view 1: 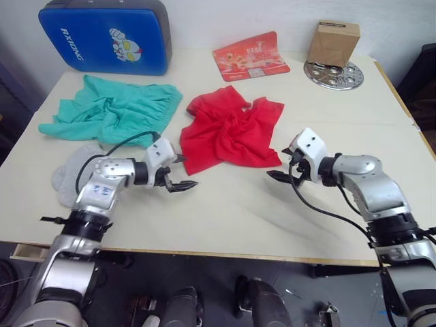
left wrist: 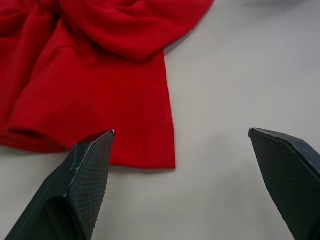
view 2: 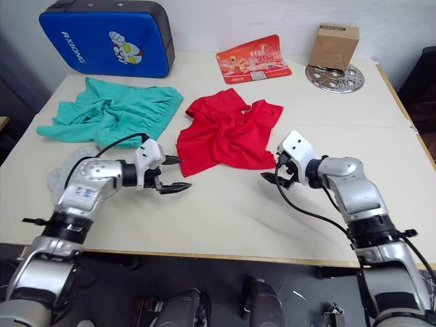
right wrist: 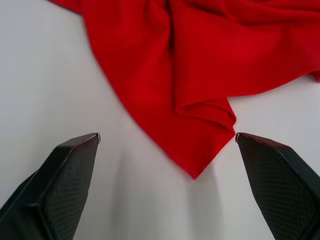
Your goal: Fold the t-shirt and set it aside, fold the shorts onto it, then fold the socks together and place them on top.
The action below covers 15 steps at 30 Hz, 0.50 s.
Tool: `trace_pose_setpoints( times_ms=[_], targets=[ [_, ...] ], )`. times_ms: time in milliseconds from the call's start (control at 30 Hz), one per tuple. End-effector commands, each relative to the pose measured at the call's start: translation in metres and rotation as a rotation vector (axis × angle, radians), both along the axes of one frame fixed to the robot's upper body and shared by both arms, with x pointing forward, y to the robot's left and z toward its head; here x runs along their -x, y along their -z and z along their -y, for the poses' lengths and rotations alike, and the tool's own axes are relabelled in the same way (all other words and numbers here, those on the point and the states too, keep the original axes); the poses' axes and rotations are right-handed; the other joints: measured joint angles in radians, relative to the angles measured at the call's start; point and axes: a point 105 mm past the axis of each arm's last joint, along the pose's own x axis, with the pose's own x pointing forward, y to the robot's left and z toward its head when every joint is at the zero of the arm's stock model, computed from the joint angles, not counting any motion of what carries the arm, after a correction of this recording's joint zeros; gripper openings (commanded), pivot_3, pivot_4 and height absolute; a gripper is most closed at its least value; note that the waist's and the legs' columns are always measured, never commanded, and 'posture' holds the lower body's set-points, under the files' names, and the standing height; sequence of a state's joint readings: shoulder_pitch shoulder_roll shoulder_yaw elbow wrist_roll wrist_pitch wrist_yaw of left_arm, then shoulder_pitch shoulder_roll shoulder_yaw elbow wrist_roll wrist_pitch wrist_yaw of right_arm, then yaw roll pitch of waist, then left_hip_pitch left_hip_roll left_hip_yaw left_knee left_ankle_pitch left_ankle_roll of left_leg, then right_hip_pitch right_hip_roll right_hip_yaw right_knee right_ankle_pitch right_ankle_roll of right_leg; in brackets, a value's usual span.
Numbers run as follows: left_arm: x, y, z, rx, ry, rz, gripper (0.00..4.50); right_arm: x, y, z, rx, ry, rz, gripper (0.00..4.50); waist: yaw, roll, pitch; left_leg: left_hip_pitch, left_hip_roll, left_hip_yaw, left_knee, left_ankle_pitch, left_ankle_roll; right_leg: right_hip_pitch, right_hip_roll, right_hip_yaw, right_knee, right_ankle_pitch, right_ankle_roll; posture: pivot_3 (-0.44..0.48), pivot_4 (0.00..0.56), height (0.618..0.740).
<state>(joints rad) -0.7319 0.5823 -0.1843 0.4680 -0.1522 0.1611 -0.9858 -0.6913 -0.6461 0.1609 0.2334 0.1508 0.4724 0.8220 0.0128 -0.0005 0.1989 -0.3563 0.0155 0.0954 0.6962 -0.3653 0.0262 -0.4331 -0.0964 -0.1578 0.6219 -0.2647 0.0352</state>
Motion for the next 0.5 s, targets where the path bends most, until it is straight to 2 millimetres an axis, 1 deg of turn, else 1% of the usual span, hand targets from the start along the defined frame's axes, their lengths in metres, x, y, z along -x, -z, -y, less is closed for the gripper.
trace_pose_setpoints(
  times_ms=[33,100,200,300,433,500],
  targets=[
    [-0.008,-0.001,0.001,-0.022,0.022,0.017,4.50,-0.009,-0.003,0.002,0.019,0.021,0.028,4.43,-0.001,0.000,0.000,0.000,0.000,0.000,0.000,0.000,0.000,0.000,0.000,0.000,0.000,0.000,0.000,0.000,0.150,0.740],
    [-0.014,0.003,0.004,-0.028,0.017,0.002,4.50,-0.017,0.003,0.003,0.001,0.057,-0.002,4.43,-0.003,0.000,0.000,-0.001,0.000,0.000,0.000,0.000,0.000,-0.001,0.000,0.000,0.000,0.000,0.000,0.000,0.150,0.740],
    [-0.018,0.007,0.006,-0.028,0.019,-0.018,3.86,-0.022,0.013,0.004,-0.001,0.080,-0.043,3.80,-0.009,0.000,0.000,-0.001,0.000,-0.001,0.002,0.000,0.000,0.000,-0.001,0.000,0.001,0.000,0.001,0.000,0.150,0.740],
    [-0.020,0.010,0.006,-0.033,0.019,-0.028,2.93,-0.021,0.019,0.004,-0.002,0.080,-0.064,2.78,-0.013,0.000,0.000,0.000,0.000,-0.001,0.003,0.000,0.001,0.001,-0.002,0.000,0.002,0.000,0.001,0.000,0.150,0.740],
    [-0.021,0.011,0.005,-0.024,0.017,-0.036,1.74,-0.019,0.020,0.003,-0.008,0.072,-0.074,1.48,-0.013,0.000,0.000,0.001,0.000,-0.001,0.003,0.000,0.001,0.002,-0.002,0.000,0.003,0.000,0.001,0.000,0.150,0.740],
    [-0.020,0.013,0.004,-0.024,0.016,-0.041,1.06,-0.017,0.019,0.005,-0.006,0.072,-0.074,0.77,-0.013,0.000,0.000,0.001,0.000,-0.001,0.003,0.000,0.001,0.002,-0.002,0.000,0.003,0.000,0.001,0.000,0.150,0.740]
  ],
)
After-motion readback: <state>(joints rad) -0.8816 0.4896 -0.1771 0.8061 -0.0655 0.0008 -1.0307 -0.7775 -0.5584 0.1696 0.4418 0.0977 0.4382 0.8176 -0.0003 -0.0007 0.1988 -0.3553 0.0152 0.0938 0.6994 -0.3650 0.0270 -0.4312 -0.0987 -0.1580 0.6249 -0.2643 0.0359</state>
